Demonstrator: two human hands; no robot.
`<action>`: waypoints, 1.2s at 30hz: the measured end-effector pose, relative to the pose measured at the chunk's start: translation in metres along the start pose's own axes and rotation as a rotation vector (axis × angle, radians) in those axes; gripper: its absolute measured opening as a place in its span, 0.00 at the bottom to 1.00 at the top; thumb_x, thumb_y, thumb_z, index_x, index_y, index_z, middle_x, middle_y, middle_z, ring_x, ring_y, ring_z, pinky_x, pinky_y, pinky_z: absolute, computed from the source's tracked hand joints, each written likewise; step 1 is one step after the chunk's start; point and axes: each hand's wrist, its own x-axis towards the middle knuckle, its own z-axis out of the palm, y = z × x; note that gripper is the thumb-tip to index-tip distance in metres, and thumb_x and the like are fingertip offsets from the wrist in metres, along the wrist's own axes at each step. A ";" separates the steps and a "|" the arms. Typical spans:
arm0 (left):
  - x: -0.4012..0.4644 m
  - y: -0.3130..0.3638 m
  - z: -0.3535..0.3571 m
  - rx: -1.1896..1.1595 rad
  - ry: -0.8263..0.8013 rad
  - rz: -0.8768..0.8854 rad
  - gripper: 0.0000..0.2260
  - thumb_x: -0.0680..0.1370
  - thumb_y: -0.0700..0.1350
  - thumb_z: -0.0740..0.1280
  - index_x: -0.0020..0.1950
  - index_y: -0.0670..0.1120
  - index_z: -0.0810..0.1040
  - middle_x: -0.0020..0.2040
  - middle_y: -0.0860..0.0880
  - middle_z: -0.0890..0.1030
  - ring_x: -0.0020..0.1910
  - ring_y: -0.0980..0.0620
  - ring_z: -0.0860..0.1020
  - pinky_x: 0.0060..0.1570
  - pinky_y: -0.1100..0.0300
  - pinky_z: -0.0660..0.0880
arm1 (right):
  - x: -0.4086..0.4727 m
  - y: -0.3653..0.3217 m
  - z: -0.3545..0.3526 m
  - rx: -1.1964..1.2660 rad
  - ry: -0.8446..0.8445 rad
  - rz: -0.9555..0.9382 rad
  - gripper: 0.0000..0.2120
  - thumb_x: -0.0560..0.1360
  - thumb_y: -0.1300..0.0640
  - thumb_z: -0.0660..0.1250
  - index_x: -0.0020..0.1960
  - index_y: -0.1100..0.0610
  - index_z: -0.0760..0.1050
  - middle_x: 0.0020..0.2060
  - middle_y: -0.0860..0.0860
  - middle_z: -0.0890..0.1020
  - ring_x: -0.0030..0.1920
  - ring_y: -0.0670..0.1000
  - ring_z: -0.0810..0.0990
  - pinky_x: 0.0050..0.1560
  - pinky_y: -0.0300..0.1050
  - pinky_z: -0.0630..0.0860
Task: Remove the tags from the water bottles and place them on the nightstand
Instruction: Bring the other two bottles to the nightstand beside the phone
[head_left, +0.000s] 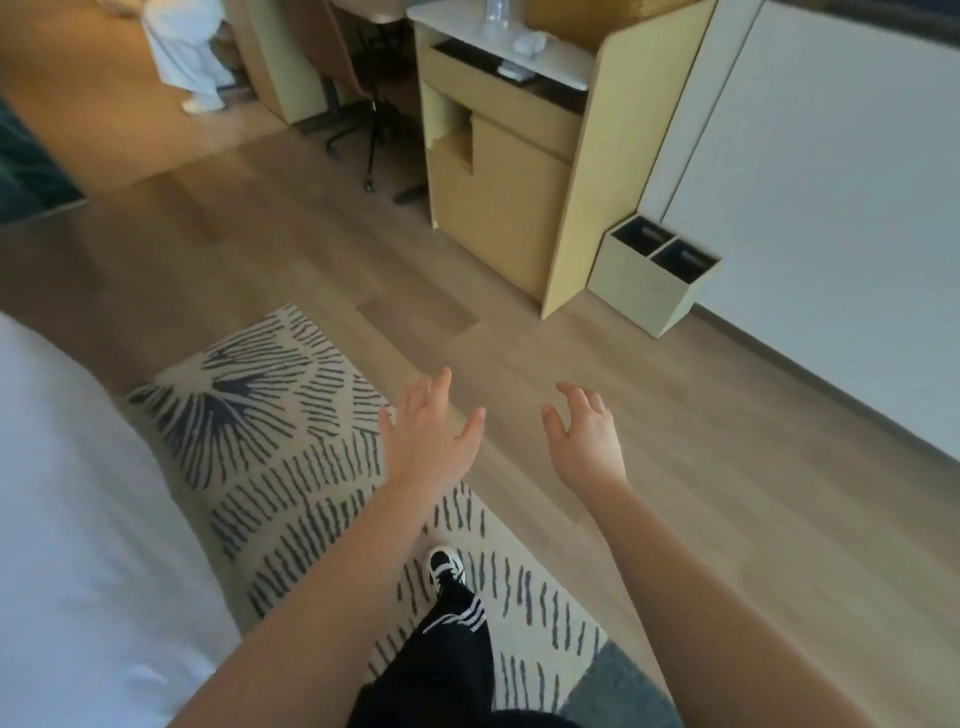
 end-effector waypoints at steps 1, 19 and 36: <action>0.033 -0.007 -0.010 -0.007 0.010 -0.011 0.31 0.78 0.65 0.53 0.78 0.53 0.53 0.78 0.48 0.60 0.77 0.48 0.54 0.74 0.40 0.50 | 0.032 -0.019 0.012 0.001 -0.021 -0.021 0.21 0.80 0.50 0.59 0.70 0.55 0.67 0.68 0.54 0.71 0.67 0.57 0.66 0.64 0.49 0.65; 0.441 -0.072 -0.085 -0.022 0.088 -0.007 0.31 0.78 0.65 0.54 0.78 0.53 0.55 0.78 0.48 0.61 0.78 0.48 0.54 0.74 0.39 0.50 | 0.431 -0.179 0.103 0.053 -0.006 -0.087 0.21 0.79 0.50 0.60 0.69 0.57 0.69 0.66 0.55 0.72 0.67 0.57 0.67 0.65 0.48 0.65; 0.888 -0.049 -0.148 -0.086 0.156 0.079 0.31 0.77 0.65 0.56 0.77 0.55 0.55 0.78 0.49 0.61 0.77 0.48 0.55 0.73 0.39 0.49 | 0.838 -0.275 0.143 0.081 0.083 -0.034 0.22 0.79 0.49 0.61 0.70 0.56 0.68 0.67 0.54 0.71 0.68 0.55 0.68 0.64 0.48 0.66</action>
